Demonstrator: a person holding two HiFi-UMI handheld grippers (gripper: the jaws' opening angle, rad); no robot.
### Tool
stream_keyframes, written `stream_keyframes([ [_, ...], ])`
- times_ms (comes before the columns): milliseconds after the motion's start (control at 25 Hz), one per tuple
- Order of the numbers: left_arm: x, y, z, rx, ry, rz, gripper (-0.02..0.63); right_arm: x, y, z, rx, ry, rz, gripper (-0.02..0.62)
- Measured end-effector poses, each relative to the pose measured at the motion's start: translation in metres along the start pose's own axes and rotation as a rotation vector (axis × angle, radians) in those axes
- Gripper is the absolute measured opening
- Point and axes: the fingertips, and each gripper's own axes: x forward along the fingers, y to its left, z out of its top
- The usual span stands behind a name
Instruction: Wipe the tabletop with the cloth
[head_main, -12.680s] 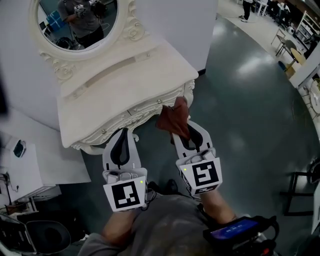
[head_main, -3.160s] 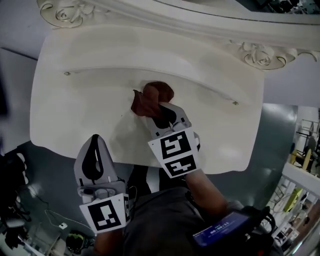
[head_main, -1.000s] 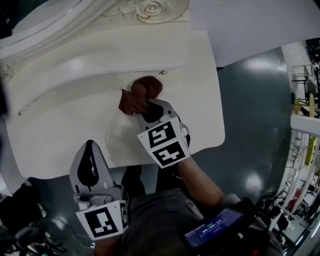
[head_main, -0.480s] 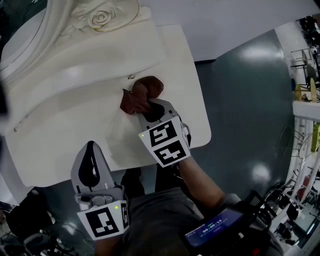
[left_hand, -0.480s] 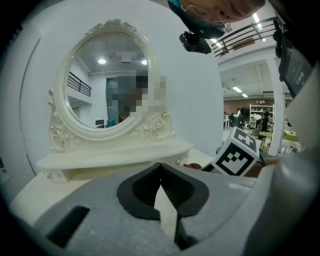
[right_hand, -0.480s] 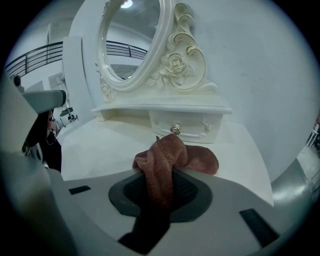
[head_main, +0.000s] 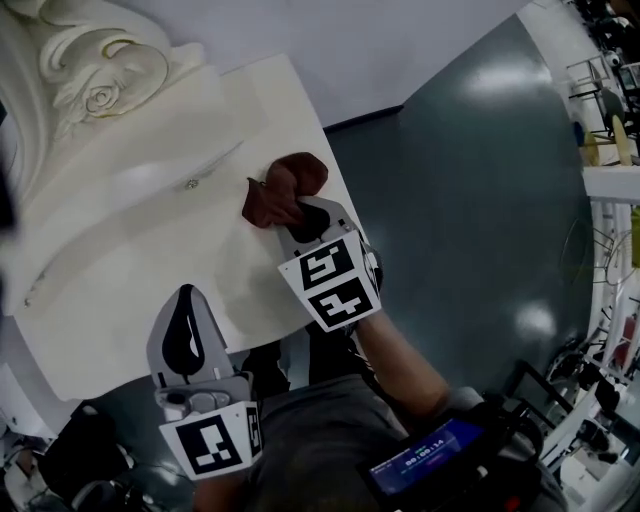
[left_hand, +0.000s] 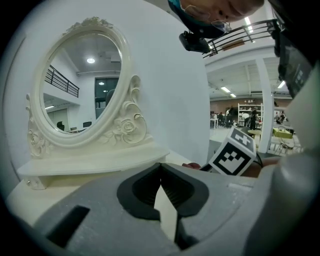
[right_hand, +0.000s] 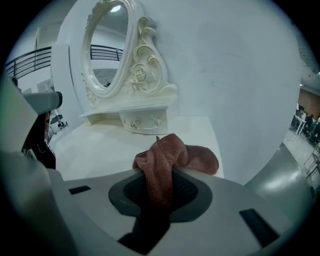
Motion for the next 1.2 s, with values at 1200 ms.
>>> stream_keyframes([
  [1200, -0.044, -0.055, 0.115, -0.028, -0.242, -0.02, 0.014, -0.157, -0.066, 0.085, -0.071, -0.219, -0.167, 0.08],
])
